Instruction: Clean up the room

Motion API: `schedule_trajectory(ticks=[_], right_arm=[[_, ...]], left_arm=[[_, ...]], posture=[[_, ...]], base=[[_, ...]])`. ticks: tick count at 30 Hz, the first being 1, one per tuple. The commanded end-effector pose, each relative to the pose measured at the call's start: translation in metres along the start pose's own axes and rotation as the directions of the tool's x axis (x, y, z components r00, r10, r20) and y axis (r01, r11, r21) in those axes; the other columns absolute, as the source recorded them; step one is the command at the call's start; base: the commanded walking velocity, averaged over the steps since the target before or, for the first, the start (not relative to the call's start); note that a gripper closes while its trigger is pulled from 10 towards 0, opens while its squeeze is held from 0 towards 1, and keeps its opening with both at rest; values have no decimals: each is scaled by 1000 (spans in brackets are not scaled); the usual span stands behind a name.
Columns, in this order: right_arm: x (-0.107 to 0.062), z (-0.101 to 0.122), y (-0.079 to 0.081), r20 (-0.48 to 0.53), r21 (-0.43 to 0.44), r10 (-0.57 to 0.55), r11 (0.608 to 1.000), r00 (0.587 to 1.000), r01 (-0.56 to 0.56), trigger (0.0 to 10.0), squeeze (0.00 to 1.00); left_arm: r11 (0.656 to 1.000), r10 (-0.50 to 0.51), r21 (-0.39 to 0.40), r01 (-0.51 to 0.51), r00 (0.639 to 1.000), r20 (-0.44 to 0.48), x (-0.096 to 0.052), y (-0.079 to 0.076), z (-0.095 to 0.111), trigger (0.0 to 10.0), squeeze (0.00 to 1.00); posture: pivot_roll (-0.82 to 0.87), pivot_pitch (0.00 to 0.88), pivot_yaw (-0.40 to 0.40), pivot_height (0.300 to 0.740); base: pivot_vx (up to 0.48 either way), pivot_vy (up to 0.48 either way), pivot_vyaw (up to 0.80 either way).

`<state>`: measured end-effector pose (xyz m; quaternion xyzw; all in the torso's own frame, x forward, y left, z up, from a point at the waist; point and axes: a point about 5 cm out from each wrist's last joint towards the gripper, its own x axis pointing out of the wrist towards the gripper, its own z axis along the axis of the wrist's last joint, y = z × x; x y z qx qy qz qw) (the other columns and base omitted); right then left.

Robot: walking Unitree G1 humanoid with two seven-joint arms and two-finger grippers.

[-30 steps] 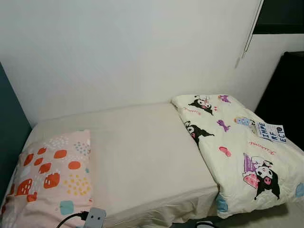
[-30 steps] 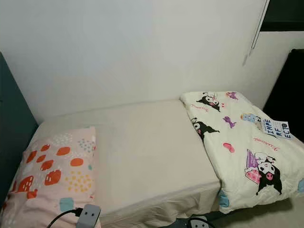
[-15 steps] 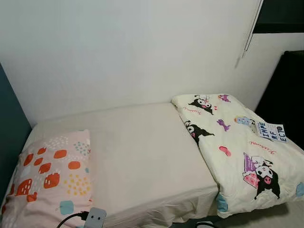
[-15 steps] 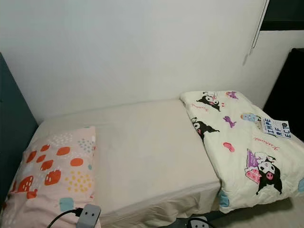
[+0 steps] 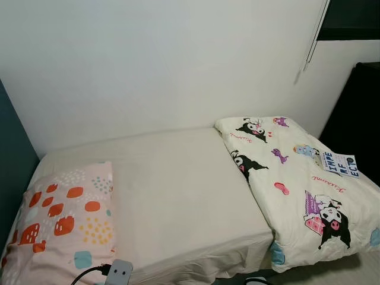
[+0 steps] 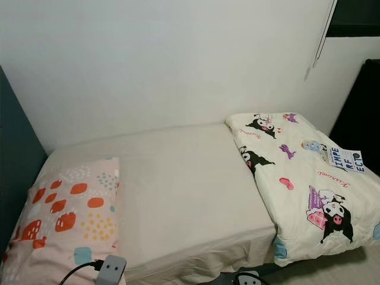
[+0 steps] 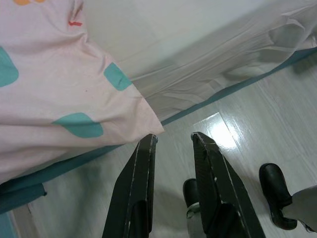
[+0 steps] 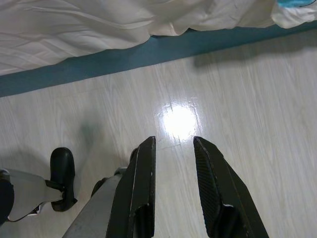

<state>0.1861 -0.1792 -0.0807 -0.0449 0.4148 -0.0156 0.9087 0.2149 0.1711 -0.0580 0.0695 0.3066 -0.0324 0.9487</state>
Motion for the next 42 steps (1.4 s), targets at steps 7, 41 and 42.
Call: schedule_trajectory(ticks=[7, 41, 42], right_arm=[[-1, -5, 3, -17, 5, 0, 1000, 1000, 0, 10000, 0], [4, 114, -5, 453, 63, -8, 998, 892, -23, 10000, 0], [4, 114, -5, 453, 63, -8, 998, 892, -23, 10000, 0]], left_arm=[[999, -28, 19, 28, 1000, -10, -1, -2, -2, 10000, 0], [995, 28, -98, 7, 937, 348, 15, 2, 83, 10000, 0], [995, 28, -98, 7, 937, 348, 15, 2, 83, 10000, 0]], posture=[[-15, 72, -3, 740], [-3, 32, -33, 740], [-3, 32, -33, 740]], base=[[0, 0, 0], [0, 0, 0], [0, 0, 0]])
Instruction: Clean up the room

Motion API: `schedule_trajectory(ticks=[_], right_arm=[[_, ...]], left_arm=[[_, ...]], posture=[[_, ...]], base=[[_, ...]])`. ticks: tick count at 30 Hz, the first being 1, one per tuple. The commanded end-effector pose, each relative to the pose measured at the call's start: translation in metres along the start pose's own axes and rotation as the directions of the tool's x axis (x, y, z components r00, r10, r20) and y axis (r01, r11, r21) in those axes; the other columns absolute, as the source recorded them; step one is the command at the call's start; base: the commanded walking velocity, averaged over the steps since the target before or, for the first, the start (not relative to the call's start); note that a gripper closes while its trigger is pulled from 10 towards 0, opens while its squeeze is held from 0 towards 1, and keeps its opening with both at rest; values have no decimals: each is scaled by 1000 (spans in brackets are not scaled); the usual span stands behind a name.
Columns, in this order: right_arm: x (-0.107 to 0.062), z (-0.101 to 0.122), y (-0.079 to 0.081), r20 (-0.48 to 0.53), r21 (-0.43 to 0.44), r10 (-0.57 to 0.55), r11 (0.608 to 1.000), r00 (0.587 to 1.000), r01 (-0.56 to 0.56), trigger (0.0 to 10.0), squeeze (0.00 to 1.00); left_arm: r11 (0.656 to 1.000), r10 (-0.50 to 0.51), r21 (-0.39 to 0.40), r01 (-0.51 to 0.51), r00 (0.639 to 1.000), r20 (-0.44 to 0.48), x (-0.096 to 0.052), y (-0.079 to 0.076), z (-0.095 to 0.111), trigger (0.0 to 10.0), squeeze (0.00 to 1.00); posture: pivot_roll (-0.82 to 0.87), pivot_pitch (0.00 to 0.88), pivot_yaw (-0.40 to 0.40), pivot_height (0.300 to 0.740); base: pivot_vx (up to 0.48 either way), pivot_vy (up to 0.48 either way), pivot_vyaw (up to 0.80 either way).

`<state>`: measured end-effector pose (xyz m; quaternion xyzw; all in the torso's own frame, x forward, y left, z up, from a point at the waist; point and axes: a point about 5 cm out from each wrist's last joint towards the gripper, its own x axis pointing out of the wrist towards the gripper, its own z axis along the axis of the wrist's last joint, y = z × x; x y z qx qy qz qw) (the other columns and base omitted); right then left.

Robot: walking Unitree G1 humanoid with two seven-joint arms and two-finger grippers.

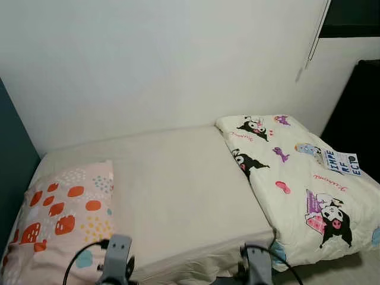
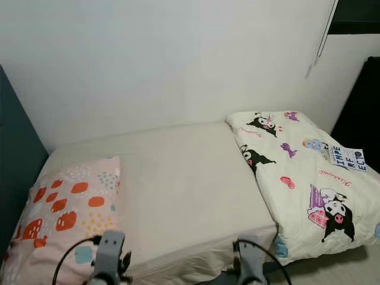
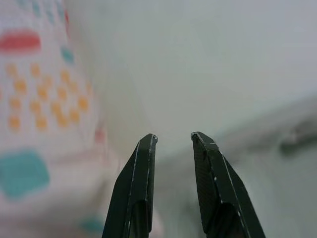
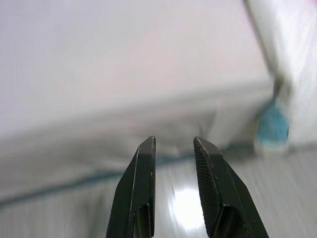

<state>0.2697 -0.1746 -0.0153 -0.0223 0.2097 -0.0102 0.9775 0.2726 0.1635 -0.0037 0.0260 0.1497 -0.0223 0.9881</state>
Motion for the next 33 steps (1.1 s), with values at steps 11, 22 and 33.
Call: schedule_trajectory(ticks=[11, 22, 33], right_arm=[[12, 112, -12, 460, 4, 14, 1000, 888, -18, 10000, 0], [10, 122, -6, 485, -14, 53, 999, 873, -52, 10000, 0], [3, 7, -8, -20, 89, -13, 996, 1000, 14, 10000, 0]], left_arm=[[996, -85, 48, 71, 885, 457, 19, -17, 109, 10000, 0], [990, -135, 101, 100, 887, 441, 19, -24, 110, 10000, 0], [974, -146, 168, 153, 988, -49, -3, -18, -4, 10000, 0]], posture=[[-3, 29, -32, 740], [-6, 36, -30, 740], [-3, 47, -29, 740]], base=[[0, 0, 0], [0, 0, 0], [0, 0, 0]])
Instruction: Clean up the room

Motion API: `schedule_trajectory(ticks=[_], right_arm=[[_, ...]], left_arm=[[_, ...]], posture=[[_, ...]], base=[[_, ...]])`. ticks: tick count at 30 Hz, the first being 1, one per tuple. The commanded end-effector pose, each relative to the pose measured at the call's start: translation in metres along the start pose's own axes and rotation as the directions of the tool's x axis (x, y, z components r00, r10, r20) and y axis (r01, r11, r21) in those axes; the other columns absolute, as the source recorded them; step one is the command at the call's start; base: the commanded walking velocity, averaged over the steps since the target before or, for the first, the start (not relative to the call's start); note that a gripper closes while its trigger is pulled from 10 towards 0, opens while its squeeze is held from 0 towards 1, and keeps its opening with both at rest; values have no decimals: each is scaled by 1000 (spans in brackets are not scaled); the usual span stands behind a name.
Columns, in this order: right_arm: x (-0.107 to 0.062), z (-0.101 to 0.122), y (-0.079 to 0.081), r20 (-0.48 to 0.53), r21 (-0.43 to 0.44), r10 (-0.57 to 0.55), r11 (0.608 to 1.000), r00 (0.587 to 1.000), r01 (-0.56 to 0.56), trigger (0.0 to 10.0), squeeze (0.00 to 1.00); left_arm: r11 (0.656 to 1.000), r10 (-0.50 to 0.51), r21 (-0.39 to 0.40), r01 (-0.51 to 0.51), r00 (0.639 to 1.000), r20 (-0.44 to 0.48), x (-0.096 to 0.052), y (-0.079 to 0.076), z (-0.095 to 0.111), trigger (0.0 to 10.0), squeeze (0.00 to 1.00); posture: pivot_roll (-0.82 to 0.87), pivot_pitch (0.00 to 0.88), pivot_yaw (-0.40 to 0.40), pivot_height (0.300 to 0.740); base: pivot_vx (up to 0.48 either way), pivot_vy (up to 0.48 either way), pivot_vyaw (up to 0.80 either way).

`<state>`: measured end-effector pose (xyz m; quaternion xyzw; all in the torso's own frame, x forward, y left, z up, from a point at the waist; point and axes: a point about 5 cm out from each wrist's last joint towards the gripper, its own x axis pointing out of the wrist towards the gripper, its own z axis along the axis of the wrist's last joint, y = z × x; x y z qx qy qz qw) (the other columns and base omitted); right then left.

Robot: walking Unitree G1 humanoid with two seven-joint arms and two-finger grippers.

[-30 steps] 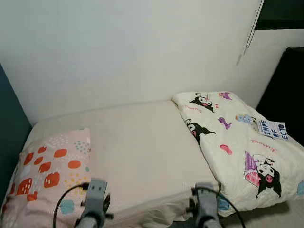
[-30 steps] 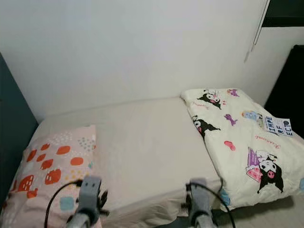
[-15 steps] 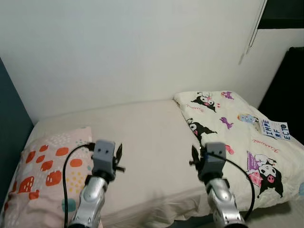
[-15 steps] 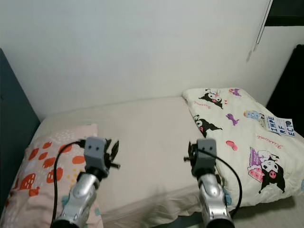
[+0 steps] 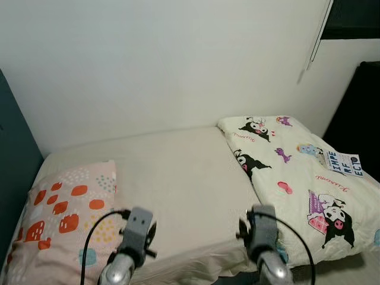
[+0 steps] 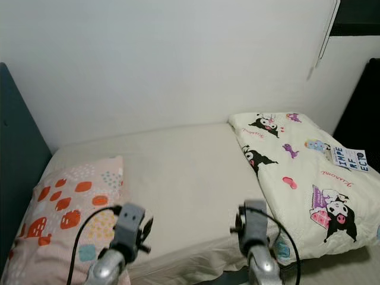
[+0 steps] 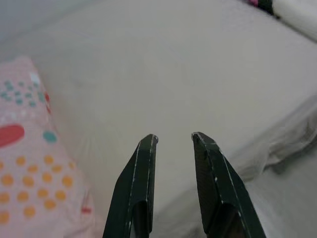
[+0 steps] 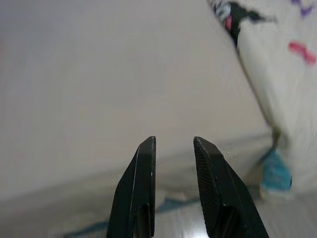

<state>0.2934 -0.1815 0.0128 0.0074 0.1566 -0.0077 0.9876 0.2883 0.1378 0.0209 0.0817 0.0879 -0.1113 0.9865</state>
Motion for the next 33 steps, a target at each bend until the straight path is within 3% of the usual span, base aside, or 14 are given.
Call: schedule_trajectory(ticks=[1, 3, 8, 12, 17, 33], right_arm=[[-10, -27, -2, -126, 28, -32, 999, 992, 36, 10000, 0], [-18, -46, -4, -215, 43, -58, 997, 975, 69, 10000, 0], [-21, -51, -5, -244, 51, -65, 995, 968, 80, 10000, 0], [-43, -88, 0, -405, -15, -43, 999, 913, 40, 10000, 0], [-55, -103, 4, -452, -31, -34, 999, 892, 23, 10000, 0], [-57, -107, 5, -469, -18, -58, 998, 881, 56, 10000, 0]], left_arm=[[1000, -6, 19, 9, 987, -162, -16, -1, -32, 10000, 0], [1000, -4, 11, 7, 961, -275, -28, -3, -54, 10000, 0], [1000, -4, 2, 5, 949, -315, -32, -3, -60, 10000, 0], [995, 48, -60, -83, 895, -443, -49, 3, -84, 10000, 0], [995, 50, -57, -87, 884, -465, -53, 5, -89, 10000, 0], [992, 64, -71, -108, 887, -457, -50, 8, -86, 10000, 0]], posture=[[-3, 47, -29, 740], [-3, 49, -28, 740], [-3, 49, -28, 740], [-7, 55, -24, 740], [-9, 53, -25, 740], [-13, 63, -3, 740]], base=[[0, 0, 0], [0, 0, 0], [0, 0, 0], [0, 0, 0], [0, 0, 0], [0, 0, 0]])
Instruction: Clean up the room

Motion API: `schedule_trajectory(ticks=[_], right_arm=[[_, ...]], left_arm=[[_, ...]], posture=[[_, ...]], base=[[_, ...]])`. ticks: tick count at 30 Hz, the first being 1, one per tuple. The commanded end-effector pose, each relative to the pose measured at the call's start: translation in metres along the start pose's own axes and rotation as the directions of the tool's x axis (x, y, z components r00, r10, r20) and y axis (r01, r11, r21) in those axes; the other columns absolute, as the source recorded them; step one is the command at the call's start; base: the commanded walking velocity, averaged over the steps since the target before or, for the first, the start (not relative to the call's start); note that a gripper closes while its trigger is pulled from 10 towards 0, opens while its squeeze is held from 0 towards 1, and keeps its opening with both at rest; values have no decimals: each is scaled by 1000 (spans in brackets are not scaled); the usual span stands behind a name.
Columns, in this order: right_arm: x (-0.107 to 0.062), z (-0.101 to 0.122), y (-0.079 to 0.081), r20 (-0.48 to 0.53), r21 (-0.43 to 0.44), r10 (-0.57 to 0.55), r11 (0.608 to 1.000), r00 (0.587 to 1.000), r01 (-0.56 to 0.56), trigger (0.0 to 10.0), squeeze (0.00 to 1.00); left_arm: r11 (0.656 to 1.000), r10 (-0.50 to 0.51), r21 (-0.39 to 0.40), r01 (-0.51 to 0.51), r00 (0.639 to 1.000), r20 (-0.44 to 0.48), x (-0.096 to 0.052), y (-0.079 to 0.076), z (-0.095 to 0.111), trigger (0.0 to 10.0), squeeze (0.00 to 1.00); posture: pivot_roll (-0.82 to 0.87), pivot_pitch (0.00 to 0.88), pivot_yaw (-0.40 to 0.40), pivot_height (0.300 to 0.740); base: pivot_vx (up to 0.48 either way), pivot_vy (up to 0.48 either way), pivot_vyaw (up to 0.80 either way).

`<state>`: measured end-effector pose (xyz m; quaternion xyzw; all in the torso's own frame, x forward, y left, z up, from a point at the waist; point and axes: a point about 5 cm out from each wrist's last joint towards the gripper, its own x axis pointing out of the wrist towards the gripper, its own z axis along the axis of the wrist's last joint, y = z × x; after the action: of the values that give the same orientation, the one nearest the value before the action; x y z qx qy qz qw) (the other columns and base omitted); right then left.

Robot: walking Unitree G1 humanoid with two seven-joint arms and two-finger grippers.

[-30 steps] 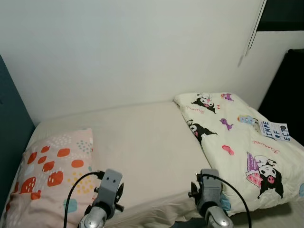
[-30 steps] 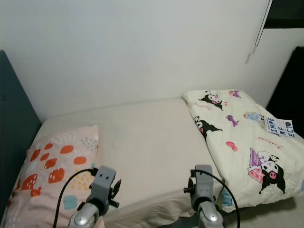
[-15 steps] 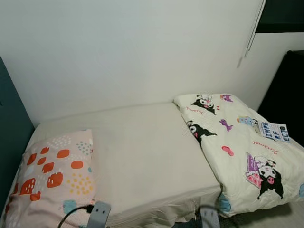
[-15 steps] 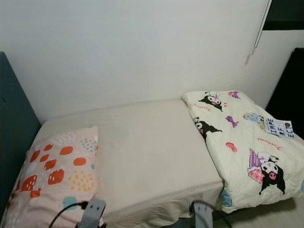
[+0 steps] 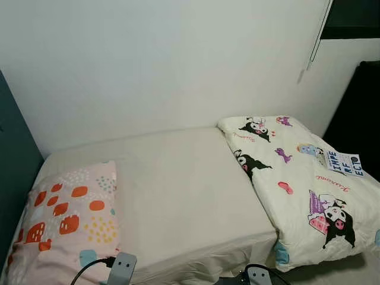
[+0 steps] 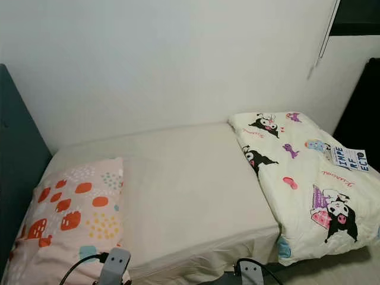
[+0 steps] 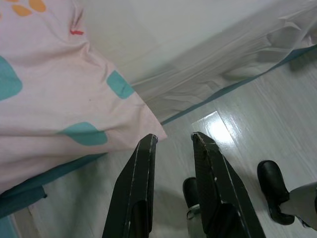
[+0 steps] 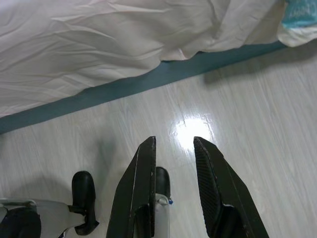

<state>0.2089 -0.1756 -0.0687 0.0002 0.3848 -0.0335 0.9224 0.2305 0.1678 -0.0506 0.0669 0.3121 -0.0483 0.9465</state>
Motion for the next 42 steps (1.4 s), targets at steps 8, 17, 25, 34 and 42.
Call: schedule_trajectory(ticks=[8, 17, 25, 34, 42], right_arm=[[-1, -4, 0, -14, 6, -2, 1000, 1000, 2, 10000, 0], [0, -1, 1, -9, -9, 7, 1000, 1000, -7, 10000, 0], [-1, -4, -1, -15, 5, -12, 1000, 1000, 12, 10000, 0], [-3, -11, -6, -35, -3, -19, 1000, 999, 18, 10000, 0], [-4, -15, -11, -38, 2, -32, 999, 999, 32, 10000, 0]], left_arm=[[999, 22, -37, -22, 1000, 12, 0, 2, 1, 10000, 0], [998, 35, -57, -34, 999, 8, 0, 0, 0, 10000, 0], [999, 27, -34, -28, 1000, -4, -2, 2, -4, 10000, 0], [999, 30, -45, -30, 1000, 1, -3, 0, -6, 10000, 0], [999, 26, -42, -26, 1000, -4, -3, -2, -8, 10000, 0]], posture=[[-3, 63, -22, 740], [-6, 66, -25, 740], [-10, 64, -12, 740], [-16, 63, -24, 740], [-18, 59, -25, 740]], base=[[0, 0, 0], [0, 0, 0], [0, 0, 0], [0, 0, 0], [0, 0, 0]])
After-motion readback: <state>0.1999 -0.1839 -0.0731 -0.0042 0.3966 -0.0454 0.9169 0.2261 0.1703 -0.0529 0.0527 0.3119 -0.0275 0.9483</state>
